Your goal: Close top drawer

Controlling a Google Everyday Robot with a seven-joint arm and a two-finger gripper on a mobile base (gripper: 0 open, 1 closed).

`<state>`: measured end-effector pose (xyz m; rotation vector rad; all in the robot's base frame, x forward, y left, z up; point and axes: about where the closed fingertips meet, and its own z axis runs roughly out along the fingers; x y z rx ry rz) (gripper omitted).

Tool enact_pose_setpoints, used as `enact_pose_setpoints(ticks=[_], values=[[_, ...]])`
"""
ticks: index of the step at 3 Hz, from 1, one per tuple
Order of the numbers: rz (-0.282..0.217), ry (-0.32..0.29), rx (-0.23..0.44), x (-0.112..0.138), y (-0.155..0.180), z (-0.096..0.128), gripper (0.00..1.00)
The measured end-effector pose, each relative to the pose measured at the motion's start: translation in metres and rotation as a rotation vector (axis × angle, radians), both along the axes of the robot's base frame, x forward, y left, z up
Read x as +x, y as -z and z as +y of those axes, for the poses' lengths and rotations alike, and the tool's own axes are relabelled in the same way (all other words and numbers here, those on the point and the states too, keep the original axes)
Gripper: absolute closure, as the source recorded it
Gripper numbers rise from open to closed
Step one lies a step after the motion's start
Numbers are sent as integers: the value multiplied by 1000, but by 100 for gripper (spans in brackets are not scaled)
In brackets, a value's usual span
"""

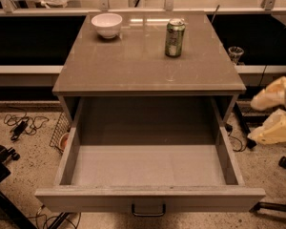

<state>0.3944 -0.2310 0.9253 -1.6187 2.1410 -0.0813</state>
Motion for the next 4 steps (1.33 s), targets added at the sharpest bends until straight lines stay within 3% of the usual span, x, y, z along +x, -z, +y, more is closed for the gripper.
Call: enact_pose_setpoints(ticks=[1,2,3,4], values=[[-2,8,61,-38,43,-5,72],[69,30,97,-77,86,-6,95],[149,53,130,-107,122,-1,100],[149,53,130,-107,122,-1,100]])
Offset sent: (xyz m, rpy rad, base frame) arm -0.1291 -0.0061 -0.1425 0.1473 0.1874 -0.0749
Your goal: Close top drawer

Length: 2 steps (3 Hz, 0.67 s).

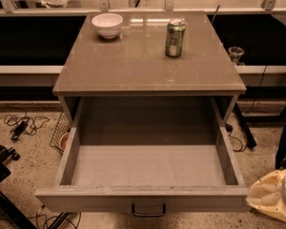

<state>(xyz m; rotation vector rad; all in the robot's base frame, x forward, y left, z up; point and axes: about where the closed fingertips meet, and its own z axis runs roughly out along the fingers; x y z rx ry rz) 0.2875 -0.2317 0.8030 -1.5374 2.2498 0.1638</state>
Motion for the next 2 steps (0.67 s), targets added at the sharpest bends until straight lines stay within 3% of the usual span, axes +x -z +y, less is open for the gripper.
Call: enact_pose_setpoints(ticks=[2], values=[[33,6,150,0,92,8,100]])
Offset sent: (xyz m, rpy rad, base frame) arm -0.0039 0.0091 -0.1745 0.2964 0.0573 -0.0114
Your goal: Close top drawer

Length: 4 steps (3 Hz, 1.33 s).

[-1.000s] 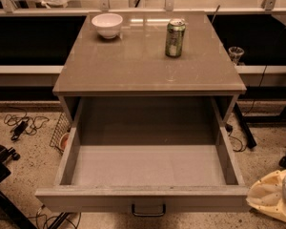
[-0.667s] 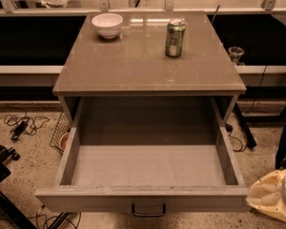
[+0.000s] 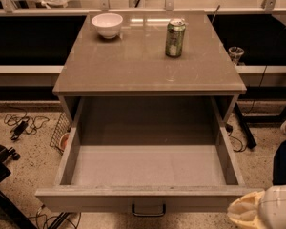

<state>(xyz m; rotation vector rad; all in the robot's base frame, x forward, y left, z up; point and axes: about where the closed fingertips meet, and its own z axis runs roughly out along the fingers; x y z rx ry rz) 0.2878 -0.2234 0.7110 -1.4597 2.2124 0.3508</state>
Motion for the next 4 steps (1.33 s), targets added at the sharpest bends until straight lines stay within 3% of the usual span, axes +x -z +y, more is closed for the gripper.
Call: enact_pose_setpoints(ticks=[2,4], values=[[6,-29,124,10,73,15,100],[-14,-126,129,67,90,45,100]])
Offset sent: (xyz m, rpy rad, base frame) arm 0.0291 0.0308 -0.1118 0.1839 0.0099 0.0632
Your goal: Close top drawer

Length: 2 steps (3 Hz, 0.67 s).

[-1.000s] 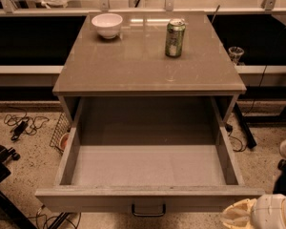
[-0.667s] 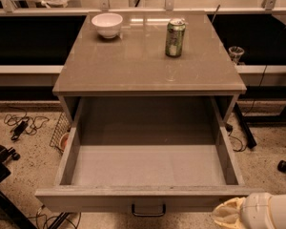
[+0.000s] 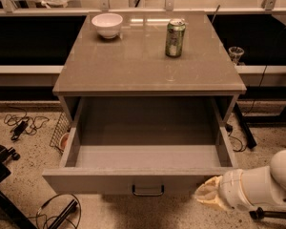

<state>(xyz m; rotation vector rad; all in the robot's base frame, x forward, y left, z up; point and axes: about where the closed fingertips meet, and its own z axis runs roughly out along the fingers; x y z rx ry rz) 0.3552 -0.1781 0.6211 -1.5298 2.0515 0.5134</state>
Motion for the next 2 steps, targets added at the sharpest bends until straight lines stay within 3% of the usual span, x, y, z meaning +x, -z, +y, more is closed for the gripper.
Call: enact_pose_setpoints(ticks=[1,2], values=[[-19,-55,-32,36,-9,17,100],[-19,-55,-32,36,-9,17,100]])
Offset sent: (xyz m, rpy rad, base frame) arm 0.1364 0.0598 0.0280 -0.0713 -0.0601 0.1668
